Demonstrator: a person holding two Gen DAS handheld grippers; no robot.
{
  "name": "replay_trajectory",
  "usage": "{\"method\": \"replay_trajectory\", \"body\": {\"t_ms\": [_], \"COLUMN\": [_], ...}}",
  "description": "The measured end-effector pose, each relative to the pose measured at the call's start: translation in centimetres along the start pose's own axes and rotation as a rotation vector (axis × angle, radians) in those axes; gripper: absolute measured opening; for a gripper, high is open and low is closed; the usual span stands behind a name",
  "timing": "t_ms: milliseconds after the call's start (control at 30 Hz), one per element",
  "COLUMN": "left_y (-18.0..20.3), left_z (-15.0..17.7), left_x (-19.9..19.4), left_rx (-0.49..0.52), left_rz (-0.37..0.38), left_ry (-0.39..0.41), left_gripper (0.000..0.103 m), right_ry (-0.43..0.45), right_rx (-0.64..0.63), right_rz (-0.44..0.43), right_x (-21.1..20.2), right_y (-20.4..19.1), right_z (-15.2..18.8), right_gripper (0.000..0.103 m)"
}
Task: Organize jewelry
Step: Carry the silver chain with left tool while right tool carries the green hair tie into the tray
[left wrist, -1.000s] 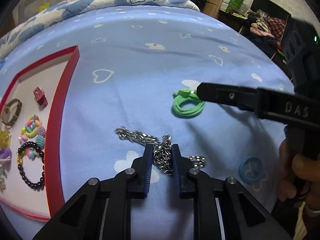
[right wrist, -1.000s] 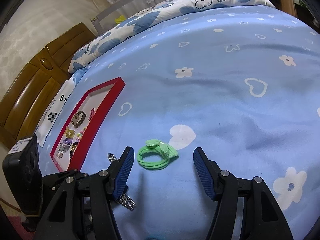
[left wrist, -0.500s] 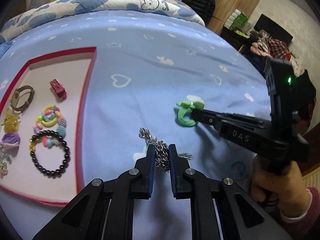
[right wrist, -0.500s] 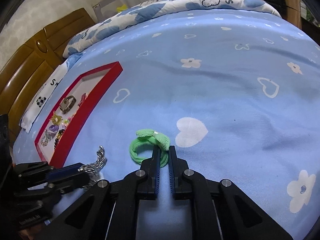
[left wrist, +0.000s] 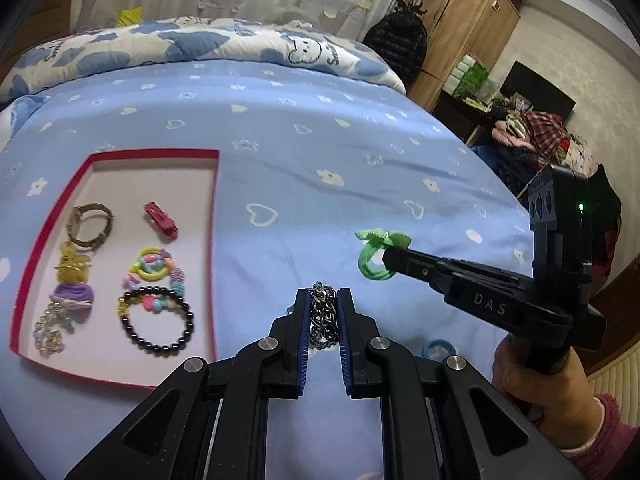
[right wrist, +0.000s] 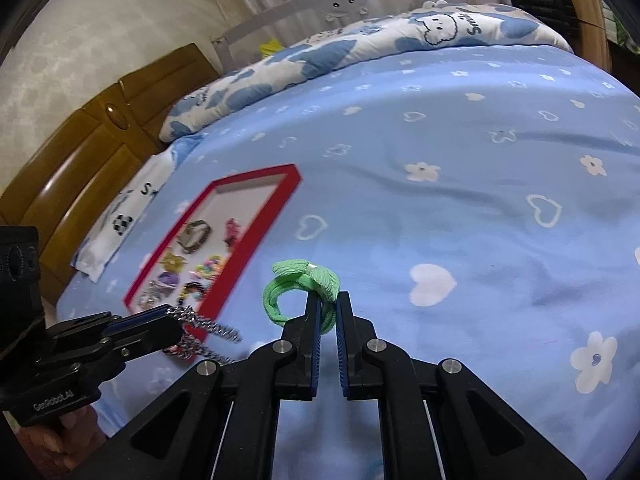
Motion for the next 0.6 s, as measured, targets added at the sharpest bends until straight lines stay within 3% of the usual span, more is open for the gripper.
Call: {"method": "replay_trajectory", "body": {"t_ms": [600], "left_y": [-6.3], "left_z": [0.6], "left_x": [-6.5], "left_rx": [-0.104], "left_rz": [-0.080], "left_ry": [0.080], "left_gripper": [0.011], "right_ry": [-0.040], "right_rx": [-0.083], "right_rz": [-0.111], "right_x": [2.3], "right_y": [-7.1], "right_z": [-0.2], "right_gripper": [0.007]}}
Point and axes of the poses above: each gripper's, at about its wrist camera, not at the fingertips, and x roughly the way its jaws point, y to its right, z to its underside, the point moved 2 cm from there along x, roughly the way its jaws point, and after that the axes turned 3 degrees about -z, right-handed, at the moved point
